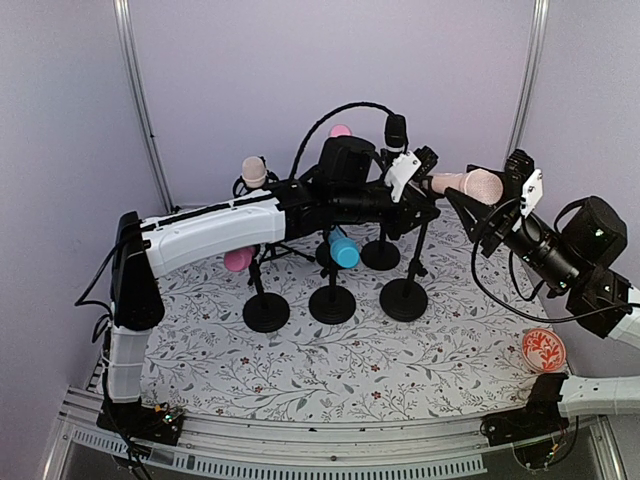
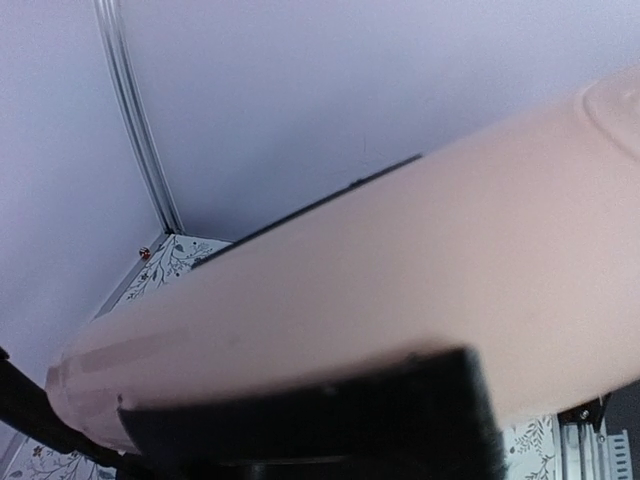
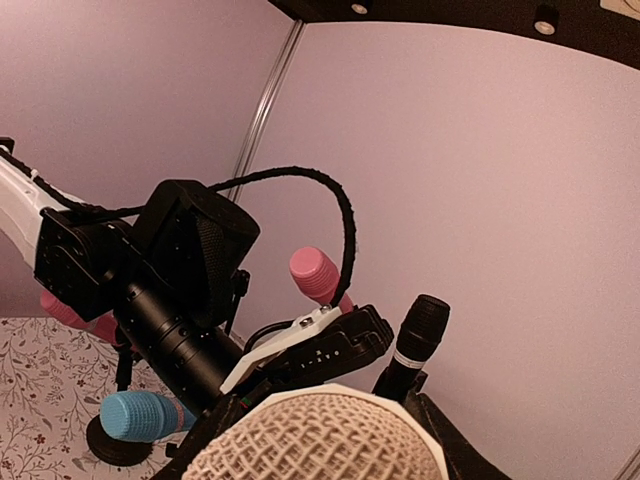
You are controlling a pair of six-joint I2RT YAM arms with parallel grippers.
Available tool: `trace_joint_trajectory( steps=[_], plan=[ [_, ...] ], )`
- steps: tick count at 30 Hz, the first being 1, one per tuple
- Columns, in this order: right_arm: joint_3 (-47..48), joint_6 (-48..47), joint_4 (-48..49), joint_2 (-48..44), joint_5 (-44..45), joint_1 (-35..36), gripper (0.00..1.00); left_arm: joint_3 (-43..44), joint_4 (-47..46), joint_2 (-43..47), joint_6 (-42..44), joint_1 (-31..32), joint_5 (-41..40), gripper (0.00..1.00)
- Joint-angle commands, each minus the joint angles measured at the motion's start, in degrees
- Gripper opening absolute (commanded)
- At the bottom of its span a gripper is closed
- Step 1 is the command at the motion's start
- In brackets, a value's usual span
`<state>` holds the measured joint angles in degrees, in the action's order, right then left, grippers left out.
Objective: Remove the microphone from the stand
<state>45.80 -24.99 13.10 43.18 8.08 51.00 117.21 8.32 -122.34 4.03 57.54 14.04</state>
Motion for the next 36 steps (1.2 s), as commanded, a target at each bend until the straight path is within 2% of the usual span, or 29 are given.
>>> trace_joint_trajectory(
  steps=[1, 16, 36],
  plan=[
    [5.35, 0.27, 11.63, -6.97, 0.12, 0.71, 0.0, -0.85, 2.64, 0.7, -1.22, -5.15, -11.12, 0.0],
    [6.9, 0.9, 7.56, -9.26, 1.04, 0.75, 0.0, -4.04, 1.54, 3.0, -1.98, -4.71, -2.74, 0.0],
    [9.31, 2.67, 3.17, -11.51, 0.23, 0.7, 0.0, -4.27, 0.91, 2.88, -1.4, -4.59, -2.73, 0.0]
  ],
)
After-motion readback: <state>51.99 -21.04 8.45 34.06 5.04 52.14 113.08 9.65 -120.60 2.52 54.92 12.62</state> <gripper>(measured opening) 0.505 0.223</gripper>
